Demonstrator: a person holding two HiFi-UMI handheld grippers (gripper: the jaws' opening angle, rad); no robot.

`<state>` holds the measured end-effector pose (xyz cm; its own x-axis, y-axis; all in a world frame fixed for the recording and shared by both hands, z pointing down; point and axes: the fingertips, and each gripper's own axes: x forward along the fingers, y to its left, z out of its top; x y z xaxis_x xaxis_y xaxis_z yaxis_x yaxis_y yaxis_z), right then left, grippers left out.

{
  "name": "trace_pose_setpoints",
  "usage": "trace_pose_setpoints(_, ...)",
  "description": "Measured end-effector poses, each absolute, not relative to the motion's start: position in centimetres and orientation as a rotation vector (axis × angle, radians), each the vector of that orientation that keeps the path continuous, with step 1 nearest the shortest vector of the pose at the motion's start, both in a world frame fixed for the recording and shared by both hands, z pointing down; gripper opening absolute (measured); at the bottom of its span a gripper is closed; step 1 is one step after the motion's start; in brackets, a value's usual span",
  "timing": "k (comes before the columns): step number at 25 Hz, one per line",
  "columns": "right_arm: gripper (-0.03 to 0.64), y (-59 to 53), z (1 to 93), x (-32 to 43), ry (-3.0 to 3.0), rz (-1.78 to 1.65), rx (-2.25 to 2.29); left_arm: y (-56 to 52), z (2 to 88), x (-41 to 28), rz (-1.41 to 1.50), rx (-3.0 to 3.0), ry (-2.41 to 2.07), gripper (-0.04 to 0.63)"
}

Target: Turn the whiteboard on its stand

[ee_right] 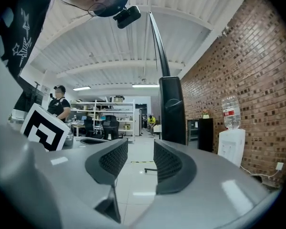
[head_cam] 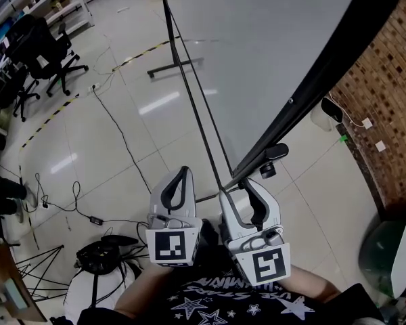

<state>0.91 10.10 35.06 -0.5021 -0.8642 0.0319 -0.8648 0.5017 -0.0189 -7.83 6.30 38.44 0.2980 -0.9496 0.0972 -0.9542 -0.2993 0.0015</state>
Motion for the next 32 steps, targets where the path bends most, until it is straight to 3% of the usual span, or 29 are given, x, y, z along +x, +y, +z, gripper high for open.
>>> trace_pose_setpoints(6,0.131,7.6,36.2,-2.5,-2.727,0.028,1.474,6.6,37.7,-9.2,0.072,2.452,-1.892,0.005)
trace_pose_setpoints(9,0.034,6.3,36.5,-4.6,-2.754,0.036,1.443,6.8,37.6,-10.6,0.064,2.41,-1.934,0.005)
trace_pose_setpoints(11,0.015,5.1,36.2,-5.6,-2.775,0.01,1.441,6.4,37.1,-11.6,0.074,2.406,-1.969,0.005)
trace_pose_setpoints(32,0.009,1.2,36.6,-11.1,-2.899,-0.004,1.17,2.4,36.1,-15.8,0.002,2.35,-2.114,0.005)
